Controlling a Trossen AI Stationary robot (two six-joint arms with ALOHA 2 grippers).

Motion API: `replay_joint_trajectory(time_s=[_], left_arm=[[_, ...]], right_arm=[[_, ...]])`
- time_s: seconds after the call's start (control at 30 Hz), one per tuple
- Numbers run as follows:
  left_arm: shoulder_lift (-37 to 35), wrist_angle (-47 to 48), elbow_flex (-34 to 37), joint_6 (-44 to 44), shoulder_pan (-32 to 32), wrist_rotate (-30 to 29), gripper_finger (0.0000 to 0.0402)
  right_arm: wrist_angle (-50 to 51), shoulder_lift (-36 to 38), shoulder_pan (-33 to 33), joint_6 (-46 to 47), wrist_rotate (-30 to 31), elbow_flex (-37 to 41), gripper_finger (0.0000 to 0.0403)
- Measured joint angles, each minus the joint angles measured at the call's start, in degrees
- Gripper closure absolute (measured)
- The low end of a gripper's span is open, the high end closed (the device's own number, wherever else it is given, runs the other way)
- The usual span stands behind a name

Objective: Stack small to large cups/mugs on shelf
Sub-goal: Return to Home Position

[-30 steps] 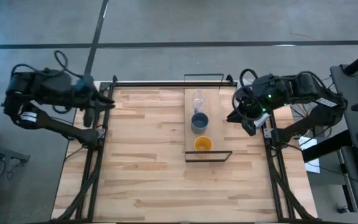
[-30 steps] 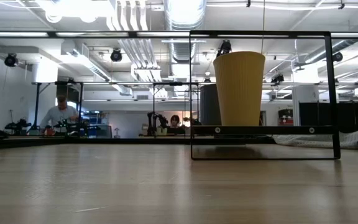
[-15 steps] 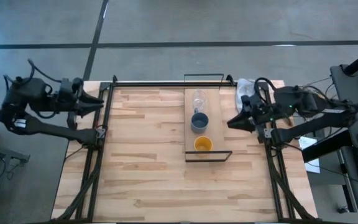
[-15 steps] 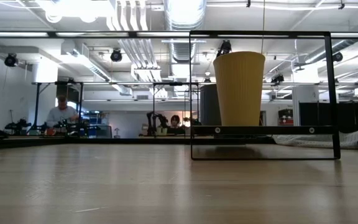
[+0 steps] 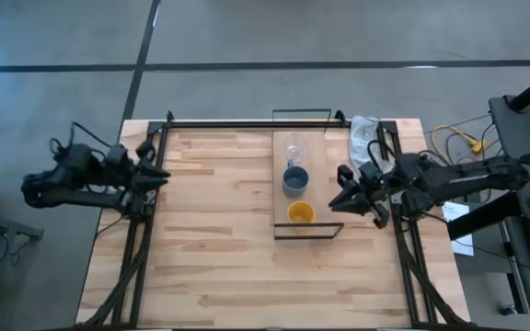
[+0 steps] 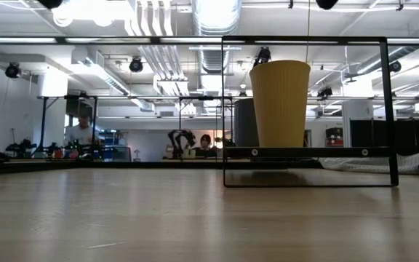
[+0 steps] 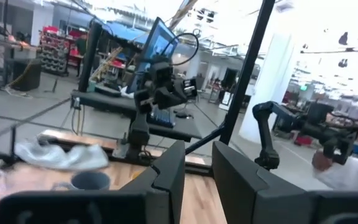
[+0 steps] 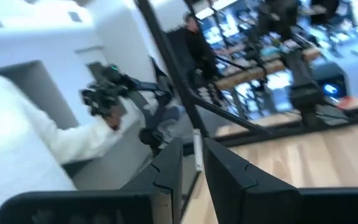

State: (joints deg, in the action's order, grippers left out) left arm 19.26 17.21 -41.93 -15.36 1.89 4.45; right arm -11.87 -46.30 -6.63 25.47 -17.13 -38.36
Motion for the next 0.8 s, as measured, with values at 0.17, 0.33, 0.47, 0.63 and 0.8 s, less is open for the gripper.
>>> replay_joint_trajectory(time_s=[0.17,0.33,0.47,0.63,0.8], left_arm=[[-5.0,-7.2,10.0,-2.3,0.0,0.0,0.0333],[-10.6,-8.0,14.2,-3.4,0.0,-0.4,0.0333],[-15.3,-5.5,14.5,-3.8,0.0,-0.4,0.0333],[-17.7,-2.0,14.6,-3.8,0.0,-1.7,0.0333],[-15.9,-1.8,15.0,-3.6,0.0,-1.8,0.0333]], right_arm=[[-16.3,0.9,0.0,1.9,-2.8,10.8,0.0344],[-21.7,4.5,0.0,5.0,-2.8,18.7,0.0344],[-24.1,8.7,0.0,6.5,-2.8,23.2,0.0344],[-25.7,14.6,0.0,5.7,-2.4,27.4,0.0344],[-26.6,19.6,0.0,5.6,-2.3,29.9,0.0344]])
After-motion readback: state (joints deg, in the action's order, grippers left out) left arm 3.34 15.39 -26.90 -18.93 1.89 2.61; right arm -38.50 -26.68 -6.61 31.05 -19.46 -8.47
